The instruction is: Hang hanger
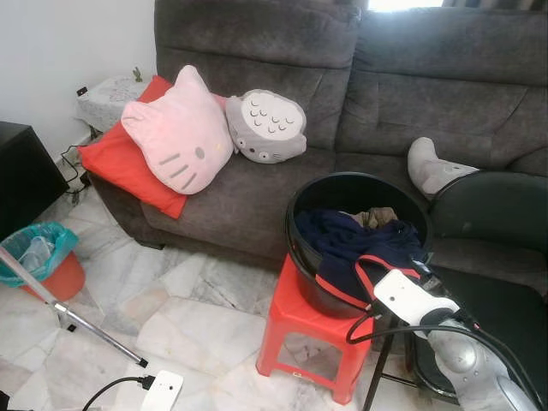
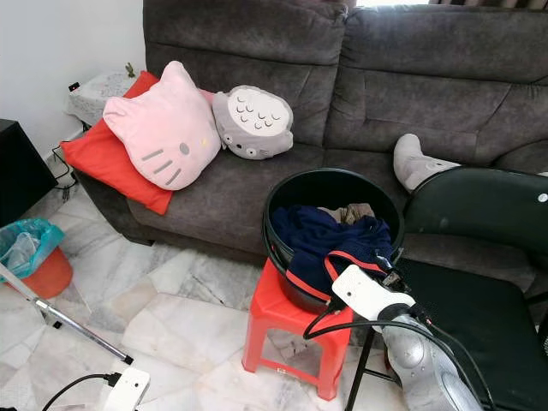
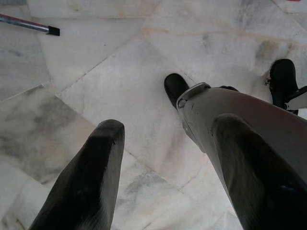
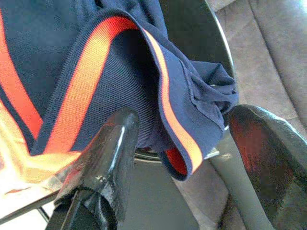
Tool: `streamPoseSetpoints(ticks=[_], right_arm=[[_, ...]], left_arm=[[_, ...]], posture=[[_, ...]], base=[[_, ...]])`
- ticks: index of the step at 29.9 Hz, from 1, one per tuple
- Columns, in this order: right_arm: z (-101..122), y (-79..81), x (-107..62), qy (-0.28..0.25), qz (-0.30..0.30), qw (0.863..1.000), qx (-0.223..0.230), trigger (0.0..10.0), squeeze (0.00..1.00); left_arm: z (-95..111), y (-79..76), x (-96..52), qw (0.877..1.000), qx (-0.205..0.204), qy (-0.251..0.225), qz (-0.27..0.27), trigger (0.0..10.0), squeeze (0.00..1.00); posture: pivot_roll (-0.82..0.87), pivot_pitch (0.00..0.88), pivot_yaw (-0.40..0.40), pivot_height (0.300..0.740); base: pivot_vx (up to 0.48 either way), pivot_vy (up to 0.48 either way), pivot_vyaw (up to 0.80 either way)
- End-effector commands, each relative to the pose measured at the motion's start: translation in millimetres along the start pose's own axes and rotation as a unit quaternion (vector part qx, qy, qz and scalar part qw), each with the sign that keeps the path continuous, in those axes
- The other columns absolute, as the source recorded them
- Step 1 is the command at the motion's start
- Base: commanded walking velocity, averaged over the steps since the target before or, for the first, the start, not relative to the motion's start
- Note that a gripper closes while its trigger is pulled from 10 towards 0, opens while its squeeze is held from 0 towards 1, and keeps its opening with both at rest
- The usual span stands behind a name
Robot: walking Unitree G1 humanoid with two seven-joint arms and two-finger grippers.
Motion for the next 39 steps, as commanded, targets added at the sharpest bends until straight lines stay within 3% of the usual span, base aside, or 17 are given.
streamPoseSetpoints(ticks=[1, 11, 19, 26, 39], right_arm=[[-2.1, 1.7, -0.3, 0.001, 0.0, 1.0, -0.003, 10.0, 0.0], [-2.8, -13.7, -0.2, -0.005, -0.044, 0.999, -0.011, 10.0, 0.0], [-7.2, -13.0, 0.2, 0.0, -0.048, 0.999, -0.016, 10.0, 0.0], [-13.7, -24.0, 1.7, 0.009, -0.084, 0.996, -0.018, 10.0, 0.0], [-8.6, -26.3, 9.4, -0.011, -0.106, 0.994, -0.01, 10.0, 0.0]], left_arm=[[-3.7, 0.1, -0.4, 1.0, 0.01, 0.008, -0.002, 10.0, 0.0], [-3.7, 0.3, -0.5, 1.0, 0.011, 0.007, -0.002, 10.0, 0.0], [-3.7, 0.1, -0.5, 1.0, 0.011, 0.007, -0.003, 10.0, 0.0], [-3.6, 0.1, -0.5, 1.0, 0.012, 0.007, -0.003, 10.0, 0.0], [-3.5, 0.3, -0.5, 1.0, 0.013, 0.007, -0.002, 10.0, 0.0]], posture=[[-0.1, 0.0, 0.016, 0.74], [-0.1, 0.0, 0.018, 0.74], [-0.1, 0.0, 0.019, 0.74], [-0.1, 0.0, 0.019, 0.74], [-0.1, 0.0, 0.024, 0.74]], base=[[0.0, 0.0, 0.0], [0.0, 0.0, 0.0], [0.0, 0.0, 0.0], [0.0, 0.0, 0.0], [0.0, 0.0, 0.0]])
Point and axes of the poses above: a point about 5 cm out from each wrist's last joint towards the gripper, its own x axis pointing out of the wrist towards the gripper, its own z axis along the axis of the wrist's last joint, y = z × x, the point moved 6 cm from there along x, pointing out of the wrist towards the gripper, and after that the axes turned 15 degrees about x, right-handed, at the moved point
